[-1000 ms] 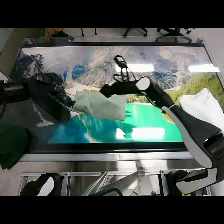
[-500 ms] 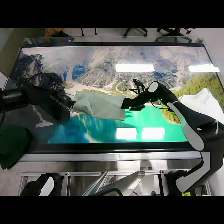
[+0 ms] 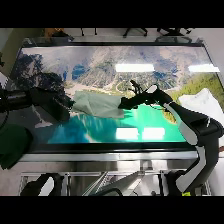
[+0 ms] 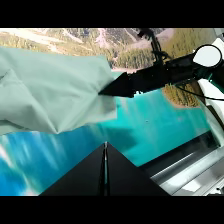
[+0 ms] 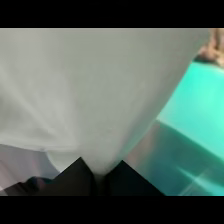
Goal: Fold the shirts.
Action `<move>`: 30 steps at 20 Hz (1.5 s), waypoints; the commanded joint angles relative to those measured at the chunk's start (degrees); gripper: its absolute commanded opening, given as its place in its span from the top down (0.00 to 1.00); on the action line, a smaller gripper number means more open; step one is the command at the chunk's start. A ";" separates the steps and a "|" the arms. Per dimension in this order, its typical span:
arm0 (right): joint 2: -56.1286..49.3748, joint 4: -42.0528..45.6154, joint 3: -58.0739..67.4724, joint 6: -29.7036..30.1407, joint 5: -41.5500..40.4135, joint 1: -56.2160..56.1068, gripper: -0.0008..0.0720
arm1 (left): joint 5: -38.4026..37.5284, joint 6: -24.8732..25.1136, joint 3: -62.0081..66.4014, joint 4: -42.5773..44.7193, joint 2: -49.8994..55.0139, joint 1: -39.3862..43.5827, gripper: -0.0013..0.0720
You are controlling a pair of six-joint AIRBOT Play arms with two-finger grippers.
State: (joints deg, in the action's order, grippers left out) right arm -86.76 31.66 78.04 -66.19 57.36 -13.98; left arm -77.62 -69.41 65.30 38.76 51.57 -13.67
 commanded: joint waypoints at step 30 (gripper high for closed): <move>42.03 38.34 9.14 -29.53 8.83 57.59 0.97 | -0.44 1.51 -0.04 0.11 0.15 -0.07 0.96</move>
State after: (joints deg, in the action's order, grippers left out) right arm -49.39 50.09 88.23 -86.26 62.00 42.98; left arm -77.91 -67.88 65.28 38.85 51.68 -13.67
